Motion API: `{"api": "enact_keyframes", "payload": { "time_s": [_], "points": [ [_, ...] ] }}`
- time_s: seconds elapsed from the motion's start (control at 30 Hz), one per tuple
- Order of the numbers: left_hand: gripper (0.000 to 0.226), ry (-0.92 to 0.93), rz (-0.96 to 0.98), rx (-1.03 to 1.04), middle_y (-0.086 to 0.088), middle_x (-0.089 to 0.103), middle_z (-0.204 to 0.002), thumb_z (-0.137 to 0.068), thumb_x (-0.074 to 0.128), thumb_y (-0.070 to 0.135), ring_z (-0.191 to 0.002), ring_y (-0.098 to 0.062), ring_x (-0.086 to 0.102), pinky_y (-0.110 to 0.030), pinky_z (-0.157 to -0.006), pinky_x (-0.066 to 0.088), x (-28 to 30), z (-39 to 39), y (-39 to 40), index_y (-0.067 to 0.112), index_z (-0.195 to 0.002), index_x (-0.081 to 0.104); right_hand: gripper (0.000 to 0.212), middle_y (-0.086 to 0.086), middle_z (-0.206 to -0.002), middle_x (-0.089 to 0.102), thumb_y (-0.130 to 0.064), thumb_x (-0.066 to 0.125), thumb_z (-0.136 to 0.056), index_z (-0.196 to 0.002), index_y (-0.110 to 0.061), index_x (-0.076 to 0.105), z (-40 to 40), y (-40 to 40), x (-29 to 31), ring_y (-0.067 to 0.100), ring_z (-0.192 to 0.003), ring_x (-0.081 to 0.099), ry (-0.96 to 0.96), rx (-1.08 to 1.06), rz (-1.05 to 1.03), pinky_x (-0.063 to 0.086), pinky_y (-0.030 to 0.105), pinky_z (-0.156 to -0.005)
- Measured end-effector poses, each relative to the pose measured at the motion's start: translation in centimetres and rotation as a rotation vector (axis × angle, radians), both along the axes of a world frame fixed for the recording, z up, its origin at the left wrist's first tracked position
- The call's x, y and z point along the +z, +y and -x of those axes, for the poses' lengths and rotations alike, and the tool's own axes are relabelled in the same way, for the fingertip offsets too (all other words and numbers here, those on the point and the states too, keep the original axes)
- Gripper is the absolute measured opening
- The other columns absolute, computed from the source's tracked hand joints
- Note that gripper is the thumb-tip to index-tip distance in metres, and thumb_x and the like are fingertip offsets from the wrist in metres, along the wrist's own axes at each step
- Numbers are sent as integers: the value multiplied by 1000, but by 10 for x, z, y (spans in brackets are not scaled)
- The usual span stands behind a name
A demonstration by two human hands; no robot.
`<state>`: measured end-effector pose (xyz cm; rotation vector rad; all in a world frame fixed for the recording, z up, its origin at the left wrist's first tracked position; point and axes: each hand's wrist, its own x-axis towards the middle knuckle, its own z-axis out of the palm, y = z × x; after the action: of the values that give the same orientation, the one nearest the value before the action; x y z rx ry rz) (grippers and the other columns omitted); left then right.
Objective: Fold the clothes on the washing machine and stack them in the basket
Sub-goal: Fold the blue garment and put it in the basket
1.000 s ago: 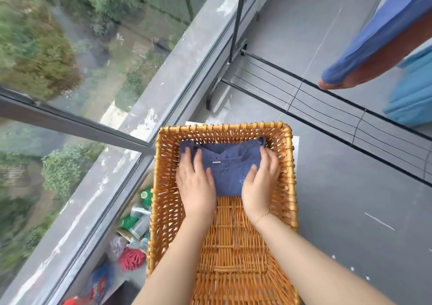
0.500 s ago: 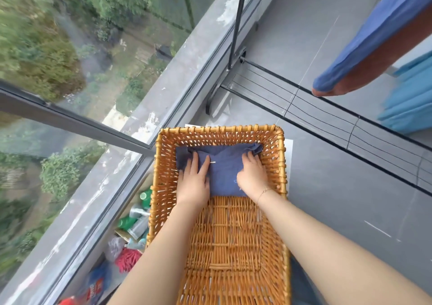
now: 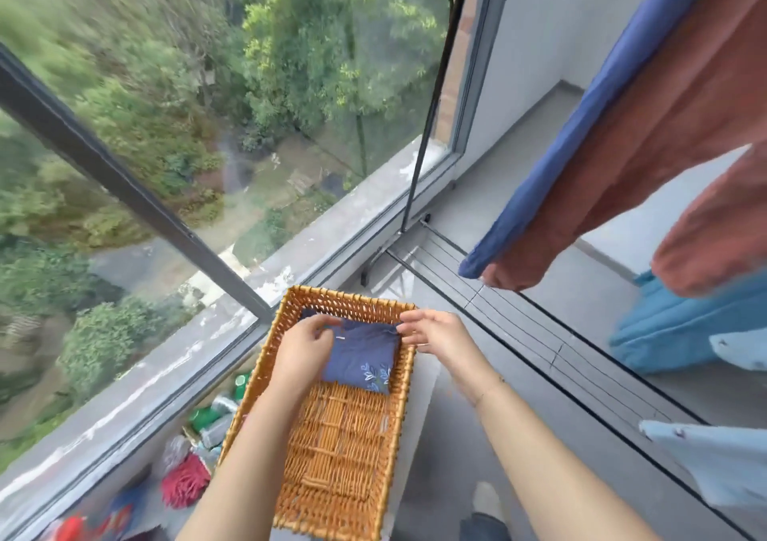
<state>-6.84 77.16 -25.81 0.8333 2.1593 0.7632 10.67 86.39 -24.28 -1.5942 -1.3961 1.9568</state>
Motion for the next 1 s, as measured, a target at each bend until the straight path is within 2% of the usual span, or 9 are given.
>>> {"api": "enact_keyframes", "payload": {
  "time_s": [0.1, 0.2, 0.27, 0.37, 0.5, 0.67, 0.8, 0.93, 1.0],
  "points": [
    [31, -26, -114, 40, 3, 72, -91, -83, 51, 7, -86, -24, 67, -35, -80, 51, 48, -30, 17, 34, -82, 67, 29, 10, -85, 64, 6, 37, -93, -106, 0, 62, -25, 21, 49, 2, -53, 58, 53, 86, -58, 40, 6, -47],
    [25, -73, -200, 26, 8, 64, -77, -85, 51, 13, -54, -9, 52, -25, -56, 42, 107, -73, 43, 31, -87, 68, 32, 7, -78, 60, 10, 31, -93, -104, -3, 58, -63, 48, 109, -3, -44, 57, 73, 176, -162, 39, 7, -45],
    [29, -130, -241, 19, 6, 60, -75, -88, 48, 8, -47, -10, 39, -25, -52, 35, 136, -89, 57, 29, -90, 67, 36, 8, -75, 58, 14, 27, -92, -106, 3, 59, -85, 63, 144, -4, -42, 56, 81, 199, -231, 42, 10, -47],
    [30, -168, -317, -8, -2, 62, -92, -91, 49, 0, -72, -12, 50, -26, -72, 42, 178, -106, 76, 24, -95, 67, 37, 17, -83, 61, 14, 29, -92, -111, 10, 60, -121, 81, 195, -2, -46, 58, 91, 122, -362, 42, 11, -49],
    [30, -224, -432, -77, -4, 67, -106, -89, 51, -1, -89, -16, 54, -28, -76, 44, 235, -118, 96, 24, -95, 68, 30, 7, -88, 67, 3, 37, -94, -101, -8, 65, -155, 96, 254, 14, -68, 61, 34, 51, -526, 42, 20, -63],
    [32, -203, -579, -189, -1, 67, -107, -89, 51, -1, -96, -16, 58, -24, -76, 46, 308, -137, 139, 23, -98, 69, 33, 1, -80, 68, 4, 36, -92, -94, -10, 66, -186, 115, 324, 14, -66, 62, 46, -29, -727, 45, 19, -63],
    [30, -164, -701, -233, 3, 67, -108, -88, 54, -1, -99, -17, 61, -27, -80, 48, 370, -159, 178, 22, -102, 67, 31, 4, -87, 70, 1, 39, -92, -96, -9, 69, -205, 147, 382, 13, -75, 64, 51, -72, -905, 48, 22, -71],
    [30, -54, -795, -266, 1, 67, -109, -88, 53, 0, -97, -15, 61, -30, -84, 49, 423, -173, 228, 17, -108, 68, 28, 5, -87, 69, 2, 43, -92, -95, -10, 68, -205, 197, 432, 11, -74, 62, 96, -75, -1056, 49, 15, -65],
    [27, 26, -847, -248, 0, 67, -107, -88, 54, 3, -91, -13, 60, -23, -78, 49, 442, -176, 253, 17, -107, 68, 25, 1, -84, 69, 1, 48, -91, -94, -17, 66, -201, 225, 454, 10, -73, 63, 143, -75, -1151, 50, 16, -67]
  ]
}}
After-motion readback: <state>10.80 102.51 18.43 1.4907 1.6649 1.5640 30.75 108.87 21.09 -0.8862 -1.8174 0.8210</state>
